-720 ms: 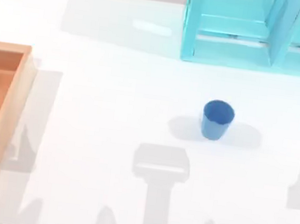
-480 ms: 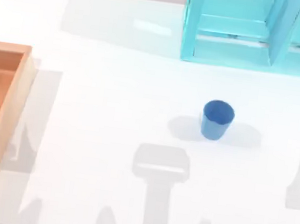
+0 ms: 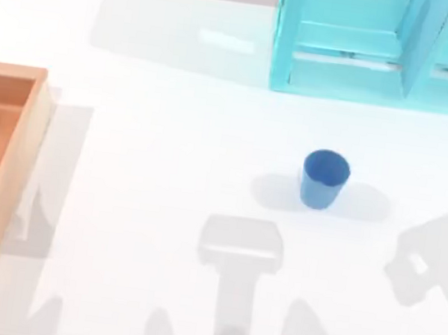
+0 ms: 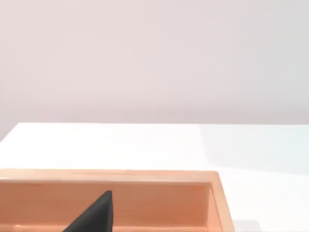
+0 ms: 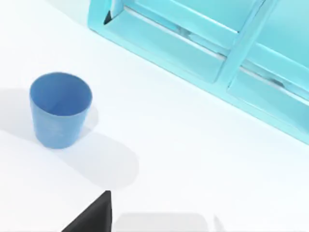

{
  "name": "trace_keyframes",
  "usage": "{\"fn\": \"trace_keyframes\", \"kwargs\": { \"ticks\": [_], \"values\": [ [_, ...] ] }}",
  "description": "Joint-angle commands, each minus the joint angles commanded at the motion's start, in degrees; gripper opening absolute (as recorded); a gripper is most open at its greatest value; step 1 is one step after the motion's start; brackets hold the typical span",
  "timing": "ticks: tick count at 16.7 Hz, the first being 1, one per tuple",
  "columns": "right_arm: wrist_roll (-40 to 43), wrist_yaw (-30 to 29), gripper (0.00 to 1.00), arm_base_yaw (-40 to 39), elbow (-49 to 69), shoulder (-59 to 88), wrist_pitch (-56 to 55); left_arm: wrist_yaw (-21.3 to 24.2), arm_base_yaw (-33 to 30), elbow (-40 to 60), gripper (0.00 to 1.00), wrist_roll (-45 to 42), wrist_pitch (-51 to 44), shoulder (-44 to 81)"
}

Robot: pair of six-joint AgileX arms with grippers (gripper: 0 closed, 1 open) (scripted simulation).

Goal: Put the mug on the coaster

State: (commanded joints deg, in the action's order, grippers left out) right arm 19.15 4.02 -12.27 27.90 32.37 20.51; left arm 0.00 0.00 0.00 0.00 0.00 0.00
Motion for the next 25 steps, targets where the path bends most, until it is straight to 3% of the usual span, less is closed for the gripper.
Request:
{"fn": "trace_keyframes", "kwargs": {
  "ticks": [8,12,19,25],
  "values": [
    [23.1,1.8,1.0,-12.3,39.2,53.0,30.6,0.0,0.0,0.0,1.0,0.0,0.0,0.0],
    [31.7,1.1,1.0,-15.7,57.6,71.6,43.9,0.0,0.0,0.0,1.0,0.0,0.0,0.0],
    [39.8,-2.7,1.0,-16.9,82.6,90.4,57.7,0.0,0.0,0.0,1.0,0.0,0.0,0.0],
    [41.0,-4.2,1.0,-16.5,88.6,93.3,60.3,0.0,0.0,0.0,1.0,0.0,0.0,0.0]
  ]
}}
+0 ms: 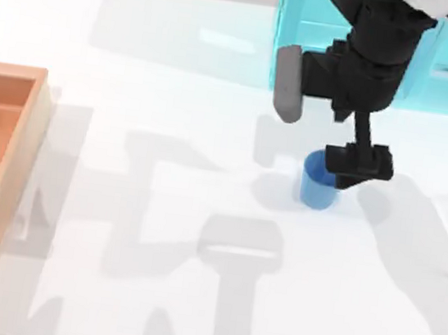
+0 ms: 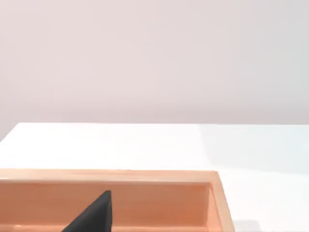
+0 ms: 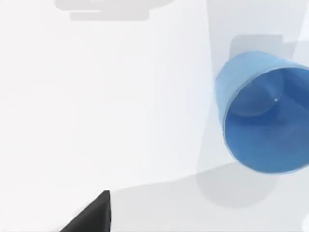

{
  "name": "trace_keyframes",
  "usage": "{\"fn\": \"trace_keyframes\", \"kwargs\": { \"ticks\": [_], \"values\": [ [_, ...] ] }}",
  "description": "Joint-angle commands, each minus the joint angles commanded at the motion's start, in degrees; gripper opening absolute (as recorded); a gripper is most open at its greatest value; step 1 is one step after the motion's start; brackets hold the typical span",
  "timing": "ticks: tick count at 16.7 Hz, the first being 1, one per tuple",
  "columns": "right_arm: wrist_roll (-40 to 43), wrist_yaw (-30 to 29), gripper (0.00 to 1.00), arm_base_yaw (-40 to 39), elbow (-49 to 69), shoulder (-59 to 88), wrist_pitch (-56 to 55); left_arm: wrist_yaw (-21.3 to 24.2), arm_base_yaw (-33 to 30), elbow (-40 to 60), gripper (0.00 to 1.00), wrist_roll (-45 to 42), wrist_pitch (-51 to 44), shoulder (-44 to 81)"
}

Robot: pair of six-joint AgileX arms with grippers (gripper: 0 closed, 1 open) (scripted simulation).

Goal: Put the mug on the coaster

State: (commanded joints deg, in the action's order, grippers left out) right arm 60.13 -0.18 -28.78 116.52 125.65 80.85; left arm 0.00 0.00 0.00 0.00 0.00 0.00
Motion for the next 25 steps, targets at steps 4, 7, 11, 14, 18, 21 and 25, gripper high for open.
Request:
{"fn": "trace_keyframes", "kwargs": {
  "ticks": [4,7,11,14,18,21,25],
  "values": [
    [-0.1,0.1,1.0,-0.2,-0.3,-0.2,-0.3,0.0,0.0,0.0,1.0,0.0,0.0,0.0],
    [-0.2,0.0,1.0,-0.1,-4.2,0.3,-4.3,0.0,0.0,0.0,1.0,0.0,0.0,0.0],
    [-0.2,0.0,1.0,-0.1,-13.2,1.7,-15.4,0.0,0.0,0.0,1.0,0.0,0.0,0.0],
    [-0.2,0.0,1.0,-0.1,-18.0,2.5,-20.6,0.0,0.0,0.0,1.0,0.0,0.0,0.0],
    [-0.2,0.0,1.0,-0.1,-18.5,2.7,-21.2,0.0,0.0,0.0,1.0,0.0,0.0,0.0],
    [-0.2,0.0,0.77,-0.1,-18.5,2.7,-21.2,0.0,0.0,0.0,1.0,0.0,0.0,0.0],
    [-0.2,0.0,0.47,-0.1,-18.5,2.7,-21.2,0.0,0.0,0.0,1.0,0.0,0.0,0.0]
  ]
}}
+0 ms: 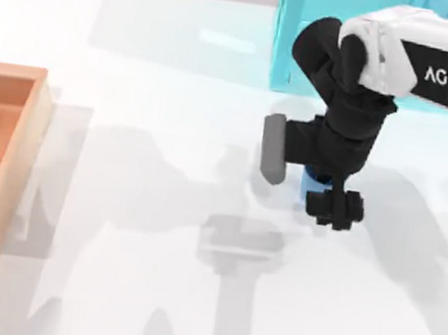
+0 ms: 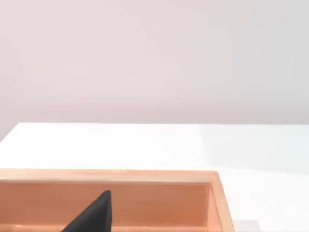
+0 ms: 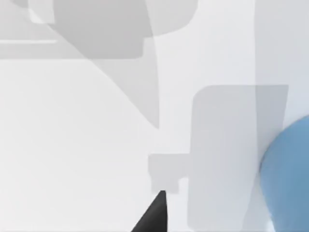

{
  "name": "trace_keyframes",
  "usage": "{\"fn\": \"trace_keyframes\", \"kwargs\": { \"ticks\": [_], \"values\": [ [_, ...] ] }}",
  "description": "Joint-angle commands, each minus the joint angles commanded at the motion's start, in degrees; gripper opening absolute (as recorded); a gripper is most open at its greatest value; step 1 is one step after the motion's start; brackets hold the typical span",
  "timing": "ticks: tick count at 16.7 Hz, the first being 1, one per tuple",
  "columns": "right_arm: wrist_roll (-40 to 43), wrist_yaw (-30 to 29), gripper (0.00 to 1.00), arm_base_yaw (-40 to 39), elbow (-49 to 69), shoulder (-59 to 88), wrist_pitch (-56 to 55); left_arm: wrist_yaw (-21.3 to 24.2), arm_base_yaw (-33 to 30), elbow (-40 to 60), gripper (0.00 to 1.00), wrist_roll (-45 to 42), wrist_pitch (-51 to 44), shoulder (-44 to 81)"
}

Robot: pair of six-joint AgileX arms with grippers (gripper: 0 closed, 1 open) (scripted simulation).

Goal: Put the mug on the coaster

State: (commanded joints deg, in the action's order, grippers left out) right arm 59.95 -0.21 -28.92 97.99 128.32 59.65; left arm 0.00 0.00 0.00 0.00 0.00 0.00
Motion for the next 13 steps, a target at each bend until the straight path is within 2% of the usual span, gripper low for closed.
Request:
{"fn": "trace_keyframes", "kwargs": {
  "ticks": [6,13],
  "values": [
    [0.0,0.0,0.02,0.0,0.0,0.0,0.0,0.0,0.0,0.0,1.0,0.0,0.0,0.0],
    [0.0,0.0,0.0,0.0,0.0,0.0,0.0,0.0,0.0,0.0,1.0,0.0,0.0,0.0]
  ]
}}
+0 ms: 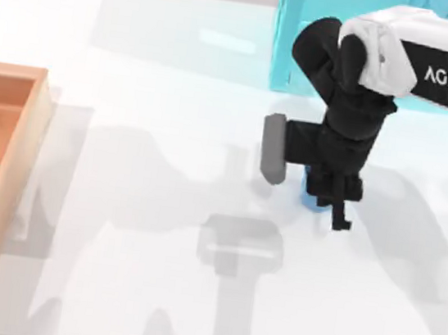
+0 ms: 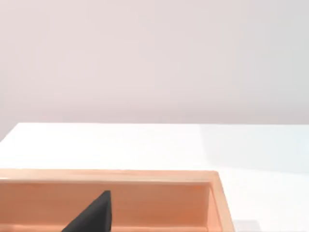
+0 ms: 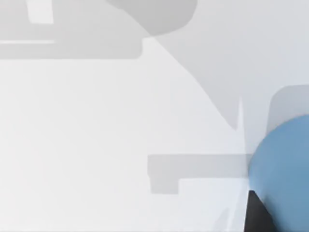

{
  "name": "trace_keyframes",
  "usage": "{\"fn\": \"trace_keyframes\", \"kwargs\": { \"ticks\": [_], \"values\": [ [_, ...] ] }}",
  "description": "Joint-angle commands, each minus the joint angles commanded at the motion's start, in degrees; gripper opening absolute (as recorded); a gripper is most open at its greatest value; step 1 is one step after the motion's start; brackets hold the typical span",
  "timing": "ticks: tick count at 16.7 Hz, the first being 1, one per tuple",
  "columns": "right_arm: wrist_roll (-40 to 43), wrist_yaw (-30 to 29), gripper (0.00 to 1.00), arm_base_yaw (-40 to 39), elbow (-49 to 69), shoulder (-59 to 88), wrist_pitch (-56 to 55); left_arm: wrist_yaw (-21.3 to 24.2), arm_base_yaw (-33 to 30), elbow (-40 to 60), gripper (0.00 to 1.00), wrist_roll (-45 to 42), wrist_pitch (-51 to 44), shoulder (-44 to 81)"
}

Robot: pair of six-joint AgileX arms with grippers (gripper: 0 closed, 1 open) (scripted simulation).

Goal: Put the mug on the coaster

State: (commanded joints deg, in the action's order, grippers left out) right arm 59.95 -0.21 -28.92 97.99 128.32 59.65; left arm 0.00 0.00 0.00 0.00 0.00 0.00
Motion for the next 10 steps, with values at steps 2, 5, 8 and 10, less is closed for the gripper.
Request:
{"fn": "trace_keyframes", "kwargs": {
  "ticks": [2,5,8,10],
  "values": [
    [0.0,0.0,0.0,0.0,0.1,-0.1,0.0,0.0,0.0,0.0,1.0,0.0,0.0,0.0],
    [-2.1,0.0,0.0,1.8,-1.9,-2.1,0.2,0.0,0.0,0.0,1.0,0.0,0.0,0.0],
    [-9.1,-0.1,0.0,7.5,-8.0,-8.6,0.7,0.0,0.0,0.0,1.0,0.0,0.0,0.0],
    [-16.2,-0.2,0.0,12.7,-13.7,-14.6,1.3,0.0,0.0,0.0,1.0,0.0,0.0,0.0]
  ]
}}
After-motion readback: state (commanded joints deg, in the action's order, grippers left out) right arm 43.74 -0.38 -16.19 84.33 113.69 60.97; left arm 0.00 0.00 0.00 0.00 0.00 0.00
